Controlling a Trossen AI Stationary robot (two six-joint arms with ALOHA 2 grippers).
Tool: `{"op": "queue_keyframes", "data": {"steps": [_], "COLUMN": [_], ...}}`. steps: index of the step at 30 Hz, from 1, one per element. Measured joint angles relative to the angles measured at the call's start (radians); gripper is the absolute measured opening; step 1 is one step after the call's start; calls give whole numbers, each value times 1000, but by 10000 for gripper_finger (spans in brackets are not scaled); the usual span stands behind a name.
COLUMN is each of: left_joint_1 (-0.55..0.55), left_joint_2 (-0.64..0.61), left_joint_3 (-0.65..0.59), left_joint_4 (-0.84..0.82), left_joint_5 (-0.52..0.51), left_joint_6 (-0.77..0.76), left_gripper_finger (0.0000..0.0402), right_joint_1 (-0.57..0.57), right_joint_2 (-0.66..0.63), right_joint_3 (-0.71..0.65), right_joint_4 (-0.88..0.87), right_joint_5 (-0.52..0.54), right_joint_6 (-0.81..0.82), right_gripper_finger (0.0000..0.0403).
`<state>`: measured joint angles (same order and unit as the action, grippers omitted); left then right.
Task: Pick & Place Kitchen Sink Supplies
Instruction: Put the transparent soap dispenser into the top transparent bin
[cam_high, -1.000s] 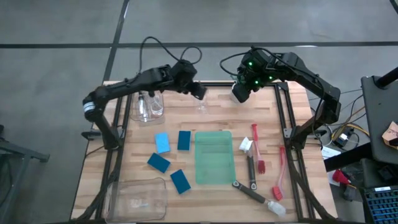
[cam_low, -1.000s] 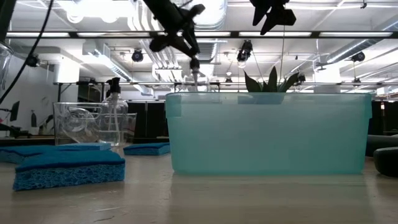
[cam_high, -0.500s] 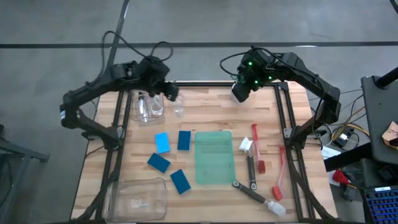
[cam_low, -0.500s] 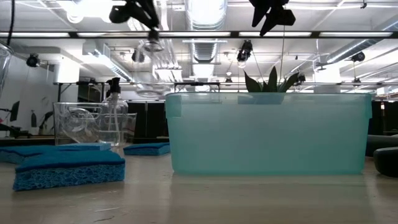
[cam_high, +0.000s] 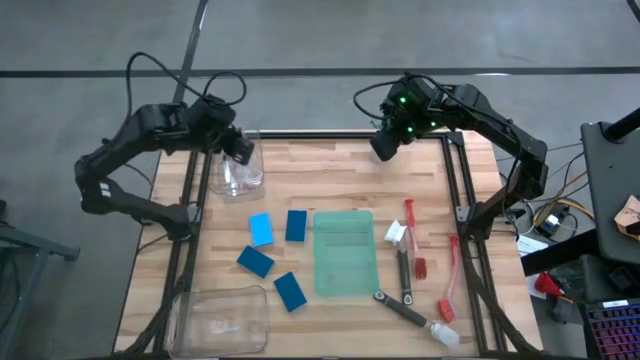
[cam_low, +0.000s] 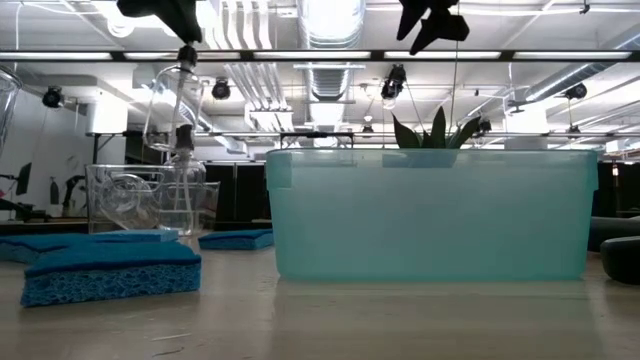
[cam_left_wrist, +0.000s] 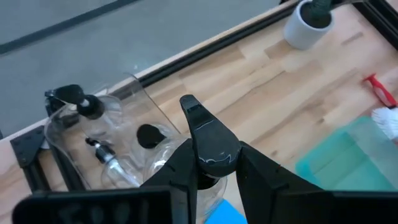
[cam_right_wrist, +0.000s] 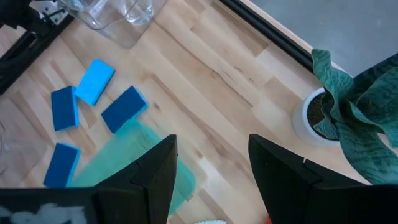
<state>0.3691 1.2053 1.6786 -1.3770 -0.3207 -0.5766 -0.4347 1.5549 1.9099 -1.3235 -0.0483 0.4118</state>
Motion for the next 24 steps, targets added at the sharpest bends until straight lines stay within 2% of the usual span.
{"op": "queue_keyframes", "data": {"steps": [4,9,24], "left_joint_1": [-1,-1,-1], "left_joint_2": [0,-13,-149], "left_joint_3": [-24,-125,-515], "left_joint_4": [4,18,364], "left_joint_5": [4,-19,-45], "left_joint_6": [-8,-14,-144], "left_gripper_finger": [81,79,85], "right_joint_1": [0,0,0], "right_joint_2": [0,0,0], "right_joint_3": [0,0,-1], "right_joint_4": [3,3,3], "right_joint_5": [0,0,0], "right_joint_6": [0,0,-6], "right_gripper_finger": [194,194,194]}}
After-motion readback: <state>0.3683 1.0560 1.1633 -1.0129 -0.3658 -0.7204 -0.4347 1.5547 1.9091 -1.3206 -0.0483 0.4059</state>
